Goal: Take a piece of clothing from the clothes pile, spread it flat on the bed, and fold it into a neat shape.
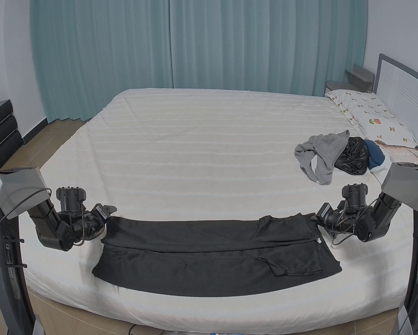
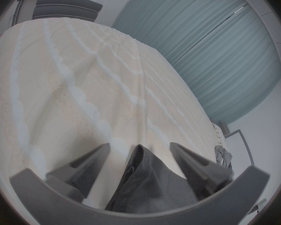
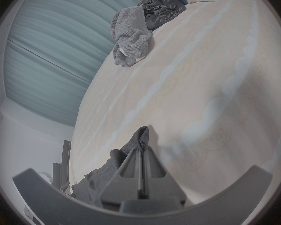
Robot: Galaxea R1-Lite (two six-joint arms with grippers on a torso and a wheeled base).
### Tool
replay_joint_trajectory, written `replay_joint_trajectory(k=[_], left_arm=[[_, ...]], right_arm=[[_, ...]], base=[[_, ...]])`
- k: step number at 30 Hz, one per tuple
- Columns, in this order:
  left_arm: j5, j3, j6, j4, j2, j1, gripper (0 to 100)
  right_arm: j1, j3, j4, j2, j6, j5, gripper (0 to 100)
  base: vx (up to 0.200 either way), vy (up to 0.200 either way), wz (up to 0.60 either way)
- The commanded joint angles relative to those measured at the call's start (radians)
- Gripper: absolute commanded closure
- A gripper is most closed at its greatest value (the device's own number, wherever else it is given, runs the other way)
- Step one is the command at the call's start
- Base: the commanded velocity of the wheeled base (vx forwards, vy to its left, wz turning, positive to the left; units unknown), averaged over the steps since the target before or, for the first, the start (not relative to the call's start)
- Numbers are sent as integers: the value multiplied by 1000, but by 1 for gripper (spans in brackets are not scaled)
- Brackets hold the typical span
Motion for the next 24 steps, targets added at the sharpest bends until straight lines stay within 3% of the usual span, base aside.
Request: replay_joint_trajectory(k=[1, 6, 7, 14, 18, 24], left_arm=[[0, 0, -2, 0, -3, 3, 0], [-3, 2, -20, -4, -6, 17, 0], [-3, 6, -26, -4, -11, 20, 0], [-5, 69, -40, -13, -57, 17, 0], [-9, 126, -74, -11, -101, 16, 0], [-11, 138, -74, -11, -109, 5, 0]], right_arm=[[-7, 1, -1, 0, 0, 0, 100], [-7, 10, -3, -5, 0, 2, 100], [-7, 12, -4, -7, 0, 2, 0], [-10, 47, -7, -56, 25, 3, 0], [-25, 101, -53, -109, 92, 11, 0], [-50, 108, -72, -106, 100, 17, 0]], base=[[0, 0, 0], [0, 0, 0], [0, 0, 0], [0, 0, 0], [-150, 0, 0], [0, 0, 0]])
